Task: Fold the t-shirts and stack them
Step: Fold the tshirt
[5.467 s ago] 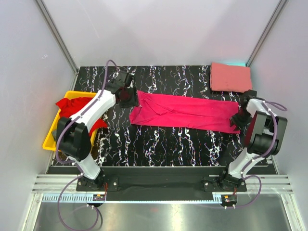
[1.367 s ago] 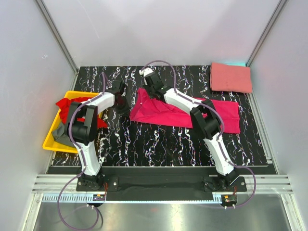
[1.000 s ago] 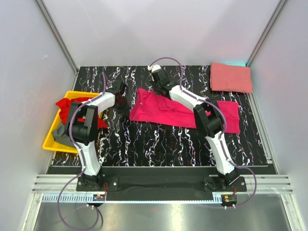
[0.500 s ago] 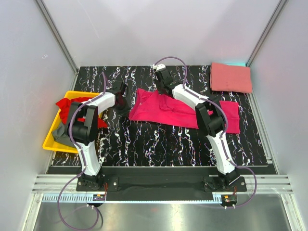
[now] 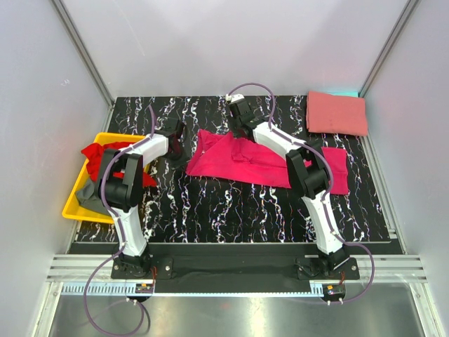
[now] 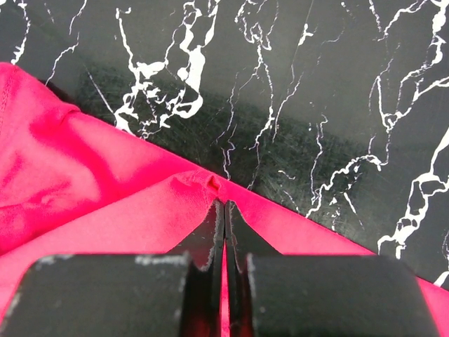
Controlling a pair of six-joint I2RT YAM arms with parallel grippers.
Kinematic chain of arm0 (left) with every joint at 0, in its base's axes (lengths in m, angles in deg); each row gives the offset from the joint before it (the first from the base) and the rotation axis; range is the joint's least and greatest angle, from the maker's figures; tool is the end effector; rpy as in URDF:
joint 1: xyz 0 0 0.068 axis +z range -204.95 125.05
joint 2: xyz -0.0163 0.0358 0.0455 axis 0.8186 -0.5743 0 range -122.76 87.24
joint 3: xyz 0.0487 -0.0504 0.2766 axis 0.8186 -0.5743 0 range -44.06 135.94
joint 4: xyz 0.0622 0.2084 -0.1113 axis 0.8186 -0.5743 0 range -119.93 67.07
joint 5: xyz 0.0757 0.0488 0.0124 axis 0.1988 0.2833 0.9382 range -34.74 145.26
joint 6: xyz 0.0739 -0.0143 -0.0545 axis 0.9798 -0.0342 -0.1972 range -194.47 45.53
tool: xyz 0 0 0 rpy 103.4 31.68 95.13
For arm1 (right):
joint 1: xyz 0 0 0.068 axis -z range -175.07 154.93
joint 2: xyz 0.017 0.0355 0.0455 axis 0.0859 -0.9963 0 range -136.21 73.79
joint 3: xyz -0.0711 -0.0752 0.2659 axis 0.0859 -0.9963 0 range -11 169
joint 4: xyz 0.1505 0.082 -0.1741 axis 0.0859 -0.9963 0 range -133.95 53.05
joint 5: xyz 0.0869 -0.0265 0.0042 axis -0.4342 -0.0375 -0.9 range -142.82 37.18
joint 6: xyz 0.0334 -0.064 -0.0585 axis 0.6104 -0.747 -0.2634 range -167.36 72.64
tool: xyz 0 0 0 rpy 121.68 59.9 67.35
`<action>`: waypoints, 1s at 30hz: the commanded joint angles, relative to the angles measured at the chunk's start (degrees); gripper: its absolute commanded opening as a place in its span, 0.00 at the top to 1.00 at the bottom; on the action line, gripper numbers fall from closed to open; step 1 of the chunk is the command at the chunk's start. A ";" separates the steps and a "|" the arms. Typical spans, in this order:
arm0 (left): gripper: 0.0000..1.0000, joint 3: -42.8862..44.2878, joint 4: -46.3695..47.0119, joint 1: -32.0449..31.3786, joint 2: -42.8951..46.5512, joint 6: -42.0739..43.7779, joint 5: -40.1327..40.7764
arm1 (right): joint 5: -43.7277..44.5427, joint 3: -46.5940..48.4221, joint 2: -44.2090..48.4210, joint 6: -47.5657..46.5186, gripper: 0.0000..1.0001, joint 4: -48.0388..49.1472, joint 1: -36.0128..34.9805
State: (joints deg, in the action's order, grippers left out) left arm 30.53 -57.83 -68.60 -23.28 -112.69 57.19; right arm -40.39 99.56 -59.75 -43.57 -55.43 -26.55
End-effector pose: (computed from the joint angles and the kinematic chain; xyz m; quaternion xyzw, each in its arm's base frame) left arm 0.3772 -0.0888 0.1396 -0.2125 0.9627 -0.0579 0.1571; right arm 0.4865 0.2768 0.1779 -0.1737 0.8906 0.0297 0.4193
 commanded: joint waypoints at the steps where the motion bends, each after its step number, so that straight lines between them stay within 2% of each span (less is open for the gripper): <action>1: 0.92 2.05 -2.02 -0.06 0.83 -0.46 3.25 | -3.00 1.76 1.96 0.43 1.00 0.37 0.37; 3: 0.78 2.75 -2.72 -0.15 0.74 -0.37 3.08 | -4.95 1.93 1.88 0.42 1.00 0.20 0.37; 7: 0.67 4.34 -4.39 -0.41 1.27 -0.46 4.04 | -8.20 2.81 1.35 1.13 1.00 0.11 0.46; 14: 0.62 8.38 -6.16 -3.12 5.92 2.43 10.10 | -8.20 5.80 0.03 1.31 1.00 -2.35 0.46; 18: 0.60 6.80 -0.89 -6.74 8.74 3.50 5.12 | -13.38 4.05 1.43 0.52 1.00 -2.35 0.37; 19: 0.60 6.54 -0.79 -6.74 8.74 2.80 4.05 | -16.87 3.87 2.13 0.43 1.00 -2.35 0.37; 26: 0.59 4.87 -0.44 -3.23 8.65 -0.71 -0.70 | -25.51 3.25 3.02 -1.77 0.99 -6.12 -0.24; 29: 0.59 3.99 1.23 -1.65 9.01 -0.81 -3.51 | -27.37 4.22 1.88 -2.65 0.87 -8.93 -0.68; 30: 0.58 4.16 1.84 -1.47 8.83 -0.46 -4.39 | -26.50 4.92 1.70 -2.13 0.76 -10.25 -0.86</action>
State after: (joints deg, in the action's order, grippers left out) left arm 34.96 -59.31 -71.31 -16.33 -112.52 56.71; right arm -63.56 102.78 -60.10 -44.44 -62.14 -26.64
